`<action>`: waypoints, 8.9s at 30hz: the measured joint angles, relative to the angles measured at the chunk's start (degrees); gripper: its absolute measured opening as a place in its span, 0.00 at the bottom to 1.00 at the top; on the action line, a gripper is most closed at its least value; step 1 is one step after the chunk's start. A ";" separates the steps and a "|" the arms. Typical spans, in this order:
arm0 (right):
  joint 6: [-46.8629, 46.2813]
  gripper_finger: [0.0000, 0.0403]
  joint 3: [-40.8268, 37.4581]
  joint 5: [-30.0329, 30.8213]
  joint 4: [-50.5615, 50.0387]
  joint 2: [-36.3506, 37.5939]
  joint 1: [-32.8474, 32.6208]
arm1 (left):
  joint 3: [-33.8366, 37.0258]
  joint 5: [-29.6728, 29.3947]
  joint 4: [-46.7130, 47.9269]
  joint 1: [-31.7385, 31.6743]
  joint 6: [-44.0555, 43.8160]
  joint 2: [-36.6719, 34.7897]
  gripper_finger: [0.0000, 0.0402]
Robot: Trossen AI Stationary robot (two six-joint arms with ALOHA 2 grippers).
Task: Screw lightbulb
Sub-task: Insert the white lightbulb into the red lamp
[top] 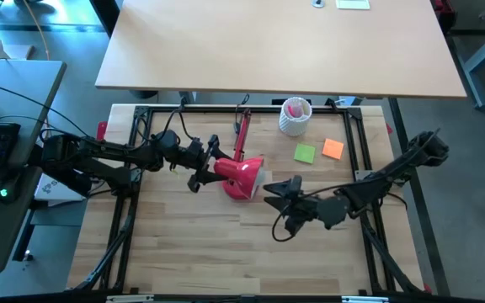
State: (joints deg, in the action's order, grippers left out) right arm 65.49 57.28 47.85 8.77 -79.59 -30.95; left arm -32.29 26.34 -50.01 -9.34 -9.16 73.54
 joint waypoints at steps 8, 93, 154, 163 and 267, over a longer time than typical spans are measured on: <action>-3.12 0.72 0.00 -5.70 2.01 -0.13 4.52 | 0.00 -0.10 -0.01 0.00 -0.24 0.00 0.63; -125.59 0.59 2.93 -16.77 5.98 -3.19 19.18 | 0.00 7.47 1.47 -0.49 11.10 -0.15 0.63; 4.82 0.74 2.89 -0.98 1.12 -4.33 10.92 | -0.04 3.14 0.03 -3.34 1.26 -0.20 0.63; -12.89 0.63 2.85 -5.70 2.05 -4.30 13.70 | 0.10 4.54 0.14 -3.37 2.14 -0.33 0.63; -65.43 0.54 3.02 -25.52 4.06 -3.35 21.09 | 0.02 8.90 1.75 -6.67 2.84 -0.15 0.63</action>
State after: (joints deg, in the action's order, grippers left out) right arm 0.07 60.29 22.33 12.84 -82.94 -9.85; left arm -32.27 35.24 -48.26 -16.01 -6.33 73.38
